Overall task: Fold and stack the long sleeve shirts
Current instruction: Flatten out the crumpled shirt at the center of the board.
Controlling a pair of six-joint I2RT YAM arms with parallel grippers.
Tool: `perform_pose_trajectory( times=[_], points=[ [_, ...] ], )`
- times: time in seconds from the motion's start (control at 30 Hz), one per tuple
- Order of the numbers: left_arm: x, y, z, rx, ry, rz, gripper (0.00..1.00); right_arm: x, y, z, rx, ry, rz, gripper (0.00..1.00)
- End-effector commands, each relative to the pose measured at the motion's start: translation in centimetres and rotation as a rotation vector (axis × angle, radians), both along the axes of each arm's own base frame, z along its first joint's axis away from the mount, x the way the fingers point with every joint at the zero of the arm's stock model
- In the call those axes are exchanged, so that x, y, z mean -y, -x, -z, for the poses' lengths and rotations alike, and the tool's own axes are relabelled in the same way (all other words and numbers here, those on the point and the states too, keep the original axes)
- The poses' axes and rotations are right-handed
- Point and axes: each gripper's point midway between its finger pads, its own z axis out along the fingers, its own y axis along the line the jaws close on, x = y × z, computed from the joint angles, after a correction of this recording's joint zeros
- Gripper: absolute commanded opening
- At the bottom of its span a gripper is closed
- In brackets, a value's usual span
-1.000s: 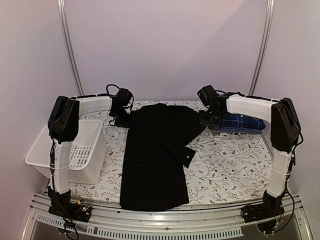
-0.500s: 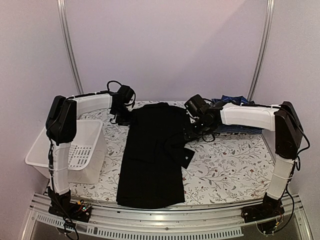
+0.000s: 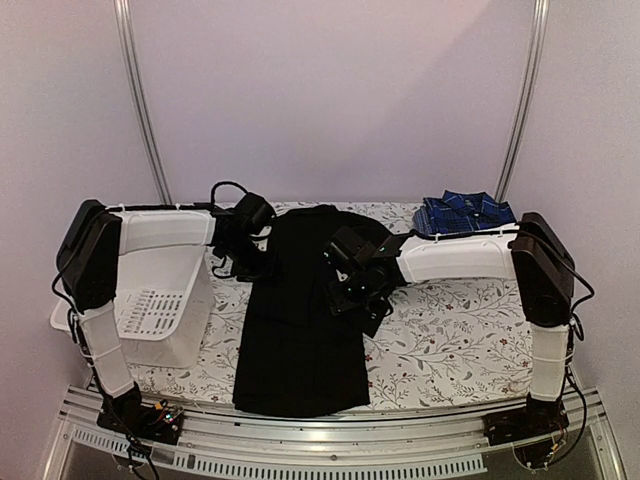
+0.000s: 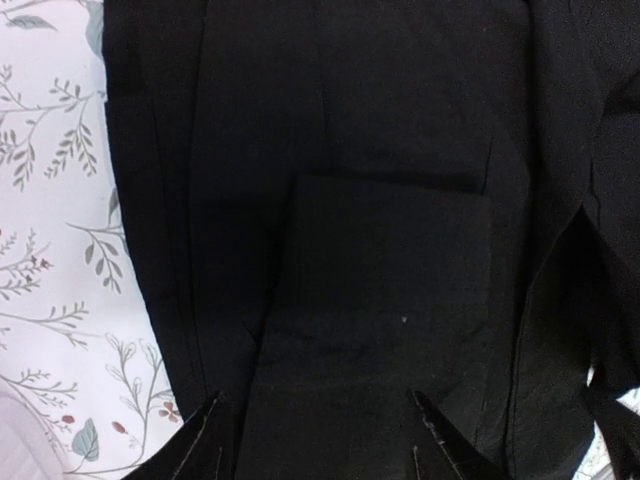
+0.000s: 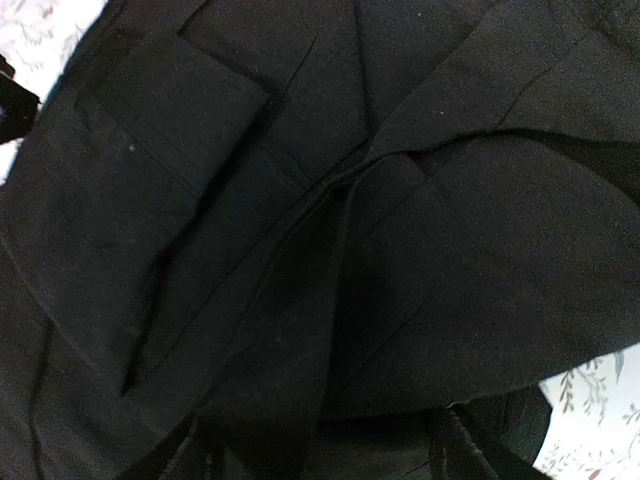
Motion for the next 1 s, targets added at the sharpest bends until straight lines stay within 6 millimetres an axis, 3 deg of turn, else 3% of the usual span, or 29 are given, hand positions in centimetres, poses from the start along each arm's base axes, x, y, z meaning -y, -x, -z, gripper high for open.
perform_pose_trajectory(
  times=[0.0, 0.1, 0.23, 0.47, 0.67, 0.77, 0.97],
  points=[
    [1.5, 1.2, -0.2, 0.009, 0.041, 0.018, 0.57, -0.1, -1.1, 0.9, 0.008, -0.009, 0.066, 0.53],
    [2.4, 1.5, 0.3, 0.005, 0.02, 0.038, 0.57, 0.5, -1.1, 1.4, 0.007, 0.01, 0.082, 0.24],
    [3.5, 1.9, 0.6, 0.005, 0.001, 0.06, 0.58, 4.2, -1.3, 1.3, 0.005, 0.058, 0.167, 0.05],
    [5.2, 2.5, 1.3, -0.004, -0.008, 0.101, 0.58, 13.9, -0.7, -0.3, 0.0, 0.118, 0.35, 0.02],
    [6.6, 2.7, 1.9, 0.008, -0.05, 0.125, 0.58, 20.4, 0.8, -0.7, -0.013, 0.145, 0.47, 0.03],
    [7.3, 2.6, 2.7, 0.008, -0.083, 0.132, 0.58, 22.3, 1.0, -0.6, -0.021, 0.145, 0.513, 0.03],
    [8.0, 1.9, 4.3, 0.011, -0.162, 0.139, 0.59, 23.6, 0.9, -0.8, -0.014, 0.175, 0.539, 0.04]
  ],
)
